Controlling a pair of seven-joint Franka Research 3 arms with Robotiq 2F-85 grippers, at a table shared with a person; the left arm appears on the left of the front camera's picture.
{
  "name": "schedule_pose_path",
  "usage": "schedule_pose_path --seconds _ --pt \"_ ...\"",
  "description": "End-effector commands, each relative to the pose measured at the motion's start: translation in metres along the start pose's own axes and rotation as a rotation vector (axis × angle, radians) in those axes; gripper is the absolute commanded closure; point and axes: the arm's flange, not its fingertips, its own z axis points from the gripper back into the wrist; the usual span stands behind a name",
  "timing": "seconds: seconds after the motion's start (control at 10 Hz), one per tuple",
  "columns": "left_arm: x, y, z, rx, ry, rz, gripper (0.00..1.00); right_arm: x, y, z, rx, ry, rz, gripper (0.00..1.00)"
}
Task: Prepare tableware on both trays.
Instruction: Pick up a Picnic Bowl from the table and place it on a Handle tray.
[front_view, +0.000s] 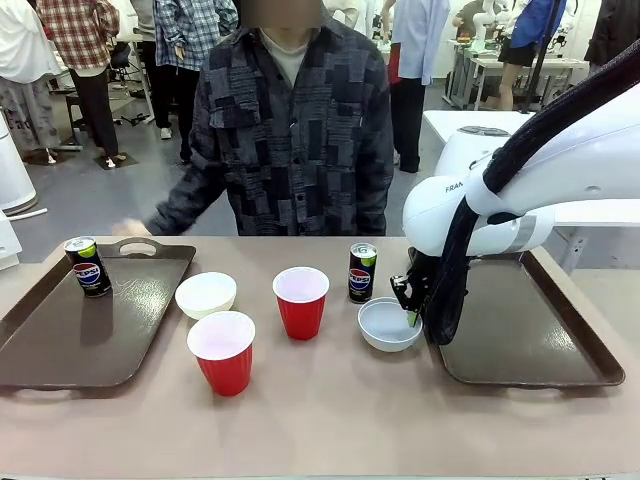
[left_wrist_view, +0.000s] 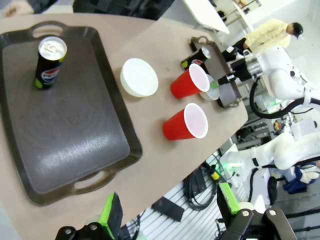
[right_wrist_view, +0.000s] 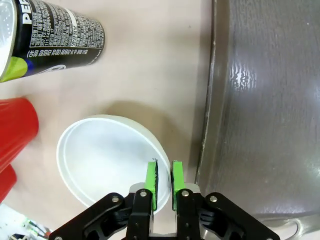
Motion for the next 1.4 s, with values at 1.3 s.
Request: schedule_pose_path --seconds 1.3 --pt "0.000 0.001 0.002 -0.018 -0.012 -0.019 0.00 -0.046 0.022 0.114 -0.100 -0.030 0.048 1.00"
